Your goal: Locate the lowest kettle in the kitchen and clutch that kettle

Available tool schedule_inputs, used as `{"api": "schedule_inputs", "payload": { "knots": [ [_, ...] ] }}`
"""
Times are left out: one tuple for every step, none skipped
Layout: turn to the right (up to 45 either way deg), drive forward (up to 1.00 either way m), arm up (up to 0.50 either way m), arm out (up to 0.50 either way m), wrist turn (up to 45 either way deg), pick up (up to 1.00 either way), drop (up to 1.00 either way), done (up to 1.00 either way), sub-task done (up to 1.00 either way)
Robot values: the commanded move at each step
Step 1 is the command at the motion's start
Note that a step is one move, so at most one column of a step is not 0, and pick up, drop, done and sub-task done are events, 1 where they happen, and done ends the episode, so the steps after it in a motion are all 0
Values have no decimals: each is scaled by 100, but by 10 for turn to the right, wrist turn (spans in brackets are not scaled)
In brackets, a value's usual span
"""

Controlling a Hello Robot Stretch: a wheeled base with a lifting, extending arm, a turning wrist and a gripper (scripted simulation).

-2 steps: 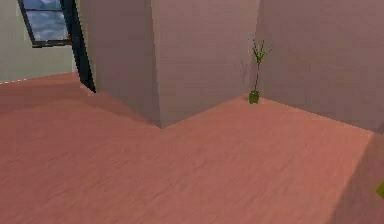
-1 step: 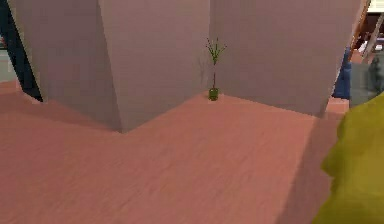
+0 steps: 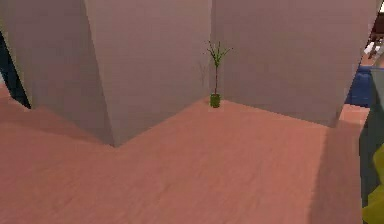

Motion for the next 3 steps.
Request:
{"api": "schedule_inputs", "payload": {
  "knots": [
    [-450,0,0,0,0,0,0,0,0],
    [-60,0,0,0,0,0,0,0,0],
    [0,100,0,0,0,0,0,0,0]
  ]
}}
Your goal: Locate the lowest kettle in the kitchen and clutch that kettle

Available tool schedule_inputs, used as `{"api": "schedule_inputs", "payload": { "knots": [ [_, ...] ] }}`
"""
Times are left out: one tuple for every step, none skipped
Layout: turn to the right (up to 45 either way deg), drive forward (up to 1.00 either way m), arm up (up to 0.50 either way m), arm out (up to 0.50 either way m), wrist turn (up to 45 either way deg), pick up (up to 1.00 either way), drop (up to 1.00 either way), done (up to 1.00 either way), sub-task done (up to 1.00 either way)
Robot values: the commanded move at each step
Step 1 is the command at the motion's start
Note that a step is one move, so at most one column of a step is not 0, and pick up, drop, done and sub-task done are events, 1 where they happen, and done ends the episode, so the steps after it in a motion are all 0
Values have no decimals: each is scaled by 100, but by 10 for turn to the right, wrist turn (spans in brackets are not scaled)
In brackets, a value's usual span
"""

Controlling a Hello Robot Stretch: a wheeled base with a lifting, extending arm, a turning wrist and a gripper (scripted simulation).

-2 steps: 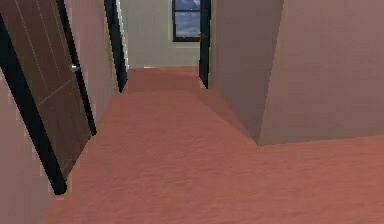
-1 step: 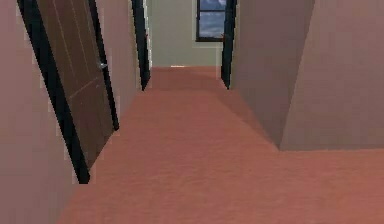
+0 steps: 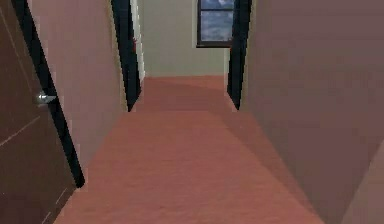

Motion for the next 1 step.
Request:
{"api": "schedule_inputs", "payload": {
  "knots": [
    [0,100,0,0,0,0,0,0,0]
  ]
}}
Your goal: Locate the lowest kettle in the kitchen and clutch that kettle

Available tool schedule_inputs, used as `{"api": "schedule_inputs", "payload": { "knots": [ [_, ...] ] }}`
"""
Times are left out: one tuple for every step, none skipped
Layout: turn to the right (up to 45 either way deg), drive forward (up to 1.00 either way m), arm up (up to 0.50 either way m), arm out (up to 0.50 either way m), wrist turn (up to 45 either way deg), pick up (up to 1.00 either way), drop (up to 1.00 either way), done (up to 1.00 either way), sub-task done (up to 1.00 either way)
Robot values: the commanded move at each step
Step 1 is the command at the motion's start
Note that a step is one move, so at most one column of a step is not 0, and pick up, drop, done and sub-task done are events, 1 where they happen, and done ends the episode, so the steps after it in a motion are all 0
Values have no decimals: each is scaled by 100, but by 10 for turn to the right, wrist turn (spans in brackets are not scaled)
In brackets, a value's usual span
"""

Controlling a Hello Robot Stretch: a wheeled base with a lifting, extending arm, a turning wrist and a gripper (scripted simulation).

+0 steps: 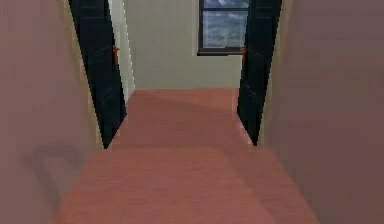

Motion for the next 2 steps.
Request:
{"api": "schedule_inputs", "payload": {
  "knots": [
    [0,100,0,0,0,0,0,0,0],
    [0,100,0,0,0,0,0,0,0]
  ]
}}
